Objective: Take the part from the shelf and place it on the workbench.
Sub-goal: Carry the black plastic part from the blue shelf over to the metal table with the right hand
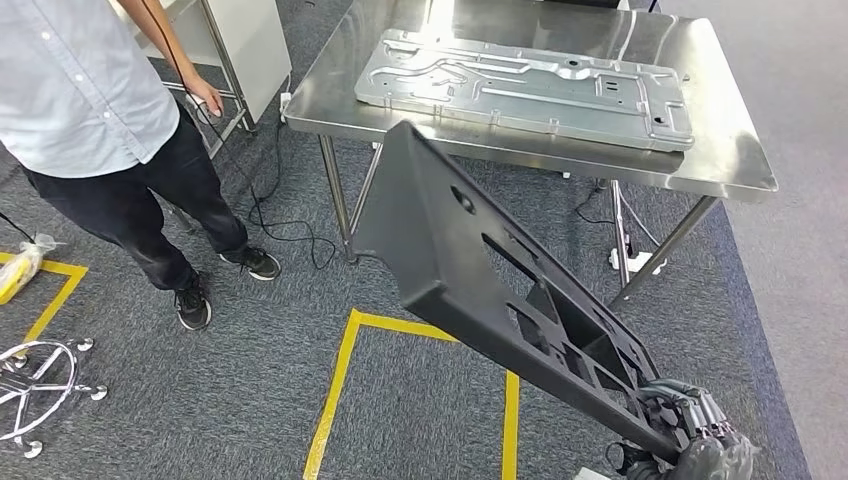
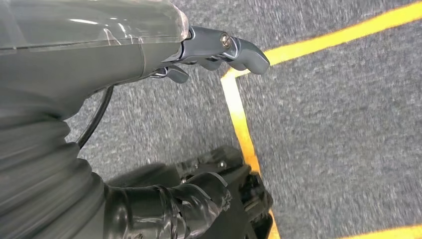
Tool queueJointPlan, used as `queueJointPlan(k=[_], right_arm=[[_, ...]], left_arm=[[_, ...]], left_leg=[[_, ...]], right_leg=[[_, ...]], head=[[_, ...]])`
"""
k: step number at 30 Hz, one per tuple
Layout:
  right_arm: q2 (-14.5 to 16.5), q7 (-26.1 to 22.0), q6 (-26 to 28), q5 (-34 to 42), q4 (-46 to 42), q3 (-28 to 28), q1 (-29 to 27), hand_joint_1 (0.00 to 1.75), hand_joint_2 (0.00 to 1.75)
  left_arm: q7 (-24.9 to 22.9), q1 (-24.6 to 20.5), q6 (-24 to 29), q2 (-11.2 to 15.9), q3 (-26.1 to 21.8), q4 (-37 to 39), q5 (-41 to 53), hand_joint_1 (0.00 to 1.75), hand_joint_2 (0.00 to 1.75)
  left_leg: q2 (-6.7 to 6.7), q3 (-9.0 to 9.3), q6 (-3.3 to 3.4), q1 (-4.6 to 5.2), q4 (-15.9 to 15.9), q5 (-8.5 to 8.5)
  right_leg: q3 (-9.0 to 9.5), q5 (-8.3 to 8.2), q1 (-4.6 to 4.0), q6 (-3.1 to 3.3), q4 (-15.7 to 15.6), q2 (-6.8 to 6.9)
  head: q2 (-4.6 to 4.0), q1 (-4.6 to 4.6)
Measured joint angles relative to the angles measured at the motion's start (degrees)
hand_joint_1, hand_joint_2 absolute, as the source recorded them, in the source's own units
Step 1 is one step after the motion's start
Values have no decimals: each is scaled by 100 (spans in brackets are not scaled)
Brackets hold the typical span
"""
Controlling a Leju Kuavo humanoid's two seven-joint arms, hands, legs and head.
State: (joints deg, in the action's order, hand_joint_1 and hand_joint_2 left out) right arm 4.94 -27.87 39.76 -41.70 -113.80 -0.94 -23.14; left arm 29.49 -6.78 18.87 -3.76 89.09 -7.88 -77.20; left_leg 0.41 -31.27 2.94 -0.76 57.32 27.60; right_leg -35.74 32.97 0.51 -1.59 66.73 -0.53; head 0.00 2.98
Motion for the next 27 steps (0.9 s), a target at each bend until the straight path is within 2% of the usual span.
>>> queueJointPlan(k=[1, 2, 3, 4, 6, 7, 8, 9, 12, 14, 16, 17, 18, 19, 21, 22, 23, 24, 27], right_arm=[[0, -11, 0, 31, 1, 0, 2, 175, 175], [0, -23, 0, 60, 1, 0, 2, 175, 175], [-1, -33, 0, 88, 2, 0, 1, 175, 175], [-2, -45, 0, 109, 2, 0, 1, 175, 175], [-4, -89, 0, 121, 2, 0, 6, 175, 175], [-1, -120, 0, 103, 1, 0, 10, 175, 175], [4, -153, 0, 76, 0, 1, 14, 175, 175], [12, -184, 0, 41, -1, 1, 18, 175, 175], [51, -264, 0, -65, -4, 3, 20, 175, 175], [97, -270, 0, -120, -8, 7, 27, 175, 175], [131, -251, 0, -127, -9, 12, 30, 175, 175], [137, -245, 0, -119, -9, 17, 30, 175, 175], [138, -243, 0, -110, -9, 25, 30, 175, 175], [139, -246, 0, -107, -9, 36, 30, 175, 175], [151, -252, 0, -110, -11, 60, 30, 175, 175], [159, -253, 0, -113, -13, 72, 32, 175, 175], [166, -254, 0, -112, -14, 81, 32, 175, 175], [169, -256, 0, -109, -15, 89, 33, 175, 175], [174, -267, 0, -91, -22, 113, 35, 175, 175]], left_arm=[[0, 4, -1, 0, 0, -1, -3, 0, 175], [0, 9, -1, 0, 0, -1, -6, 0, 175], [-1, 12, 1, 0, -1, -1, -8, 0, 175], [-1, 13, 4, -1, 0, -1, -10, 0, 175], [-1, 12, 11, -4, 0, 0, -9, 0, 175], [-1, 11, 15, -4, 0, 1, -7, 0, 175], [-1, 10, 16, -4, -1, 1, -4, 0, 175], [-1, 9, 16, -4, -1, 2, 0, 0, 175], [-1, 0, 7, -4, 0, 2, 17, 0, 175], [-1, -5, 1, -4, 1, 2, 30, 0, 175], [-1, 2, -1, -4, 0, 2, 39, 0, 175], [-1, 9, -2, -4, 0, 2, 41, 0, 175], [-1, 16, -2, -4, -1, 2, 42, 0, 175], [-1, 20, -3, -4, -1, 2, 42, 0, 175], [-1, 20, -4, -2, -1, 2, 45, 0, 175], [-1, 17, -4, 2, -1, 3, 48, 0, 175], [-1, 12, -4, 5, -1, 4, 51, 0, 175], [0, 10, -4, 9, -1, 5, 54, 0, 175], [1, 15, -10, 10, 0, 6, 59, 0, 175]], left_leg=[[9, -5, 4, 1, 3, 1], [17, -7, 3, 2, 7, 4], [21, -6, -1, 1, 12, 8], [22, 0, -10, -1, 19, 15], [20, 17, -48, -4, 41, 42], [19, 19, -78, 4, 61, 60], [19, 18, -111, 13, 73, 73], [21, 17, -146, 24, 76, 81], [22, 9, -247, 12, 103, 124], [13, -156, -293, -4, 474, 360], [7, -525, -321, -8, 1252, 729], [7, -699, -328, -7, 1598, 840], [7, -791, -325, -7, 1758, 836], [6, -774, -312, -6, 1694, 720], [-3, -466, -251, 5, 990, 295], [-8, -293, -215, 18, 604, 148], [-14, -167, -184, 33, 324, 61], [-18, -107, -160, 49, 182, 46], [-20, -67, -102, 41, 97, 39]], right_leg=[[-187, 168, 14, -22, 385, 2], [-326, 251, 29, -43, 669, 7], [-375, 219, 45, -58, 757, 13], [-298, 69, 62, -67, 594, 20], [84, -319, 90, -68, -177, 49], [247, -442, 84, -52, -518, 59], [340, -493, 72, -28, -725, 64], [365, -485, 54, 2, -800, 62], [365, -511, 47, 119, -834, 42], [379, -524, 63, 201, -865, 46], [378, -514, 44, 246, -863, 49], [380, -509, 32, 255, -859, 47], [385, -502, 21, 262, -854, 41], [397, -493, 12, 266, -848, 32], [432, -467, 1, 257, -837, 12], [442, -447, -14, 238, -823, 4], [444, -434, -21, 213, -814, -3], [440, -425, -25, 185, -809, -6], [451, -406, -26, 89, -811, -6]], head=[[0, -1], [0, -1], [0, -1], [0, -1], [0, 0], [0, 0], [0, -3], [0, -4], [0, -7], [0, -10], [0, -12], [0, -12], [0, -12], [0, -12], [0, -11], [0, -11], [0, -11], [0, -10], [0, -8]])
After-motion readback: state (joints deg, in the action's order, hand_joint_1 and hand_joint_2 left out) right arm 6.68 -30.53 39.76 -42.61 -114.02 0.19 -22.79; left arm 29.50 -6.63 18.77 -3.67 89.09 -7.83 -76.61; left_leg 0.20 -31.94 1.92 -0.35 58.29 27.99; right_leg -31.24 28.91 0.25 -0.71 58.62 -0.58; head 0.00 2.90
